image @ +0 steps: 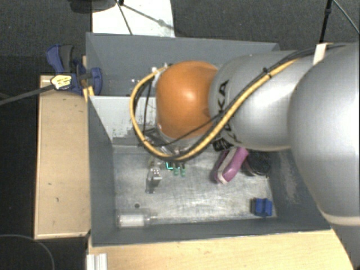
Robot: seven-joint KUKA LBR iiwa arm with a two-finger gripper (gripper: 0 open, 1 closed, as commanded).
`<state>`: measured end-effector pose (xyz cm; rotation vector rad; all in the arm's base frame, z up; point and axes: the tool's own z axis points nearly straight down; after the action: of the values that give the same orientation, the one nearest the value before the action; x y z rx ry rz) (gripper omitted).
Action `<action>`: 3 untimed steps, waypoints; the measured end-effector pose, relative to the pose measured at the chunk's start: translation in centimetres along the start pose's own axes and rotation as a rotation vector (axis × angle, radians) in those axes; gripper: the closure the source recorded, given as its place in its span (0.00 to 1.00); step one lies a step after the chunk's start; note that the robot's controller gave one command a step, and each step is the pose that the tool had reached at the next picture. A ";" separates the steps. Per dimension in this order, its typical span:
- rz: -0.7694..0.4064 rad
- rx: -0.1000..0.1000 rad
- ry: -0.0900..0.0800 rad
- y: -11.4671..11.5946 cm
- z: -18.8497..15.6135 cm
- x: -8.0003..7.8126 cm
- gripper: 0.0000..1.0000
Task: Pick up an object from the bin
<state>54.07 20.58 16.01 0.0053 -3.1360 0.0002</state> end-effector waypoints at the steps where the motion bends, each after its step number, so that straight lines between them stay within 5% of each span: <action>1: -0.271 0.001 -0.007 -6.7 8.9 -2.2 0.00; 2: -0.254 0.003 -0.005 -10.4 8.4 -2.6 0.00; 3: -0.391 -0.001 -0.012 -4.4 8.7 -5.3 0.00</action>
Offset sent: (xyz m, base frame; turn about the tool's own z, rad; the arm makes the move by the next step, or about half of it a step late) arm 0.0210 -0.0664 -0.0901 -0.2737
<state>59.32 16.24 7.27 0.6170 -3.0869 -0.0038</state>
